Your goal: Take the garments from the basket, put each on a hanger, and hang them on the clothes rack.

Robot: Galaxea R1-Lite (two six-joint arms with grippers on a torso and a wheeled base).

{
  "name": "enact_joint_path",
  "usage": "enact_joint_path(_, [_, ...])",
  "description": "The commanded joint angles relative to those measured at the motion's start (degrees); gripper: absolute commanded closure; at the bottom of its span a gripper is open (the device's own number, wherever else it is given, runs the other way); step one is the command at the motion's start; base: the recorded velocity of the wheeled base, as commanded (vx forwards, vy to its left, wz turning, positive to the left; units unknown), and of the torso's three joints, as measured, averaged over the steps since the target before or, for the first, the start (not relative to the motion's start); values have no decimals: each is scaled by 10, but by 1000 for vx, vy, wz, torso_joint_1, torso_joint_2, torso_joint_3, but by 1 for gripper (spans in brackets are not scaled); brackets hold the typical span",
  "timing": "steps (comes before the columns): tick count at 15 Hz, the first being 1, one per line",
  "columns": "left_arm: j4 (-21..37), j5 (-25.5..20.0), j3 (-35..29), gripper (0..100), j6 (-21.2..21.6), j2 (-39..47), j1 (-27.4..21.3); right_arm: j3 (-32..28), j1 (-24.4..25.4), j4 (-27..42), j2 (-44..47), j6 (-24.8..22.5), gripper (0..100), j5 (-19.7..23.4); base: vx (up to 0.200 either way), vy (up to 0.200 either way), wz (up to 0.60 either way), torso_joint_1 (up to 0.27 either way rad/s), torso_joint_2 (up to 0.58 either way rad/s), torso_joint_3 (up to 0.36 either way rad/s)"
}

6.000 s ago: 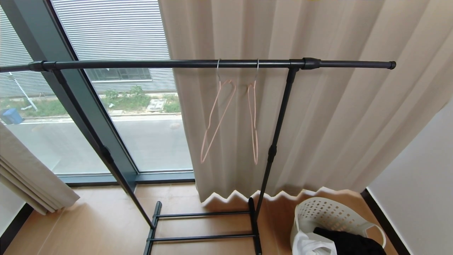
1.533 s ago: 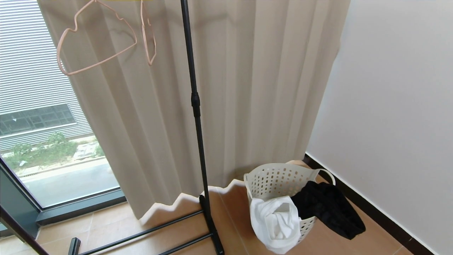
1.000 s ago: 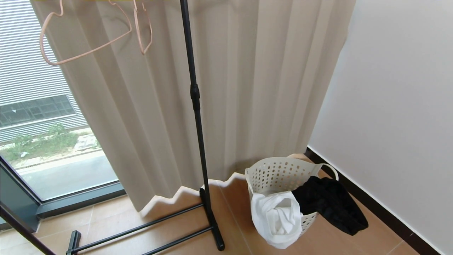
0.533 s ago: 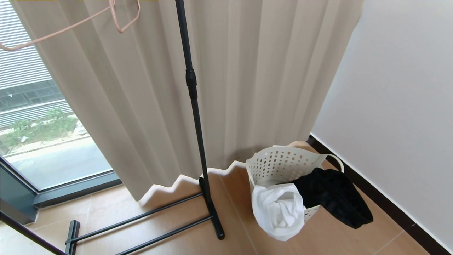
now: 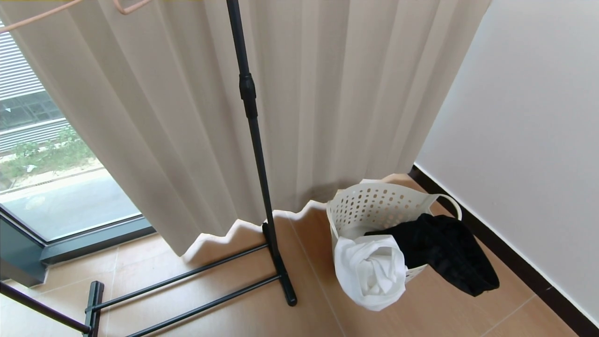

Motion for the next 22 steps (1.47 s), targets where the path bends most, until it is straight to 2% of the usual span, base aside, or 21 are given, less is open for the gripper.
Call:
enact_joint_path(1, [-1,0,0,0,0,0,0,-62,8,-62,381,-74,0,-1,0,0,0,0,0,0])
enact_joint_path(2, [-2,0,0,0,0,0,0,-107,16,-83,479,-96,0,-5,0,0,0,0,0,0])
enact_joint_path(3, [-2,0,0,0,0,0,0,-155,42,-88,565,-127,0,-27,0,0,0,0,0,0])
enact_joint_path(4, [-2,0,0,0,0,0,0,-203,79,-87,632,-143,0,-75,0,0,0,0,0,0])
enact_joint_path(5, [-2,0,0,0,0,0,0,-268,134,-86,722,-167,0,-150,0,0,0,0,0,0])
enact_joint_path(8, [-2,0,0,0,0,0,0,-405,233,-85,877,-254,0,-289,0,0,0,0,0,0])
enact_joint_path(11, [-2,0,0,0,0,1,0,-567,269,-84,1018,-303,0,-388,0,0,0,0,0,0])
enact_joint_path(12, [-2,0,0,0,0,0,0,-623,269,-83,1066,-315,0,-405,0,0,0,0,0,0])
enact_joint_path(14, [-2,0,0,0,0,0,0,-689,269,-82,1138,-325,0,-437,0,0,0,0,0,0])
enact_joint_path(17, [-2,0,0,0,0,0,0,-711,269,-82,1176,-343,0,-471,0,0,0,0,0,0])
enact_joint_path(22, [-2,0,0,0,0,0,0,-682,283,-84,1192,-341,0,-469,0,0,0,0,0,0])
